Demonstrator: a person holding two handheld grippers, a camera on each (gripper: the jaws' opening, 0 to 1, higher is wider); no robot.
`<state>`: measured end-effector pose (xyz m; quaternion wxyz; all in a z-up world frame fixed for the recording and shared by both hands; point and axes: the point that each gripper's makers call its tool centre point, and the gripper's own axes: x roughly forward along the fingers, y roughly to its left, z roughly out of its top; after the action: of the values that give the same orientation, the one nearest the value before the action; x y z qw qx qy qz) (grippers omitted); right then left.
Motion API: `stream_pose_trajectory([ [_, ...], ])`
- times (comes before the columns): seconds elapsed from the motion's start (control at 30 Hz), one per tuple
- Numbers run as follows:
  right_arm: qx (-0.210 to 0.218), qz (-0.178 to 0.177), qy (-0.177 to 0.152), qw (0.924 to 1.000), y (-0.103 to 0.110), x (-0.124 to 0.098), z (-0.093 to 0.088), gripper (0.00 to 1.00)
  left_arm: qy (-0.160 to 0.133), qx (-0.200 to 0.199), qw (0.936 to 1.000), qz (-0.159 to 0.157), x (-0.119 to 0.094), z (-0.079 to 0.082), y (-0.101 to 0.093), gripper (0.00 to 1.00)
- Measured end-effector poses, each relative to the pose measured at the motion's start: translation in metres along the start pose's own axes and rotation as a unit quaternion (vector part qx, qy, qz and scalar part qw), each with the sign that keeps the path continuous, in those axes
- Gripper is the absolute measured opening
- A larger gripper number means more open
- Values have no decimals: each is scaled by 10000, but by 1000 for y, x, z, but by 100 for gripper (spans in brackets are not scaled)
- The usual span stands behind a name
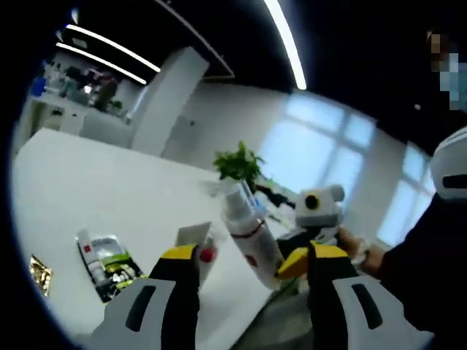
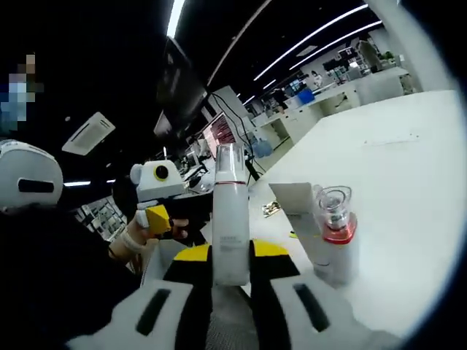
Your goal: Arrange the skincare products in the storage area until every visible bottle or jar stands upright without overlapping.
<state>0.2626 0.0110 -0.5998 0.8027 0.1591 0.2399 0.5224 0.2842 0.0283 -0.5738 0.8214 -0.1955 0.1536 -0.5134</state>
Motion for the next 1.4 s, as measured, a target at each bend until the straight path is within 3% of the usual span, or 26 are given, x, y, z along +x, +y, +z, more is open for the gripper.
stream_pose_trajectory([
  [0.13,72,182,23,9998,6,5,-2,17,-117,-240,9994,-223,5,4,-4,47],
  [0.3,174,477,21,9987,16,10,-3,17,-15,-214,9990,-389,7,2,-3,43],
  [0.47,294,710,-14,9970,18,9,-5,17,15,-329,9973,-656,7,4,-13,26],
  [0.63,369,1116,-49,9931,27,7,-5,17,76,-454,9934,-1047,5,6,-20,28],
  [0.73,407,1250,-21,9913,30,8,-8,17,167,-516,9906,-1256,3,5,-26,23],
  [0.9,443,1510,-48,9875,36,6,-9,18,150,-621,9878,-1418,5,9,-31,20],
  [1.13,159,1362,14,9905,36,6,-14,19,251,-567,9879,-1424,7,2,-33,19],
  [1.23,-134,923,239,9954,26,8,-18,20,316,-504,9897,-1305,7,0,-30,18],
  [1.33,-169,555,517,9970,17,10,-24,22,454,-431,9925,-1047,10,-5,-25,17],
  [1.4,-494,244,637,9964,8,12,-26,30,534,-470,9932,-925,12,-7,-21,17],
])
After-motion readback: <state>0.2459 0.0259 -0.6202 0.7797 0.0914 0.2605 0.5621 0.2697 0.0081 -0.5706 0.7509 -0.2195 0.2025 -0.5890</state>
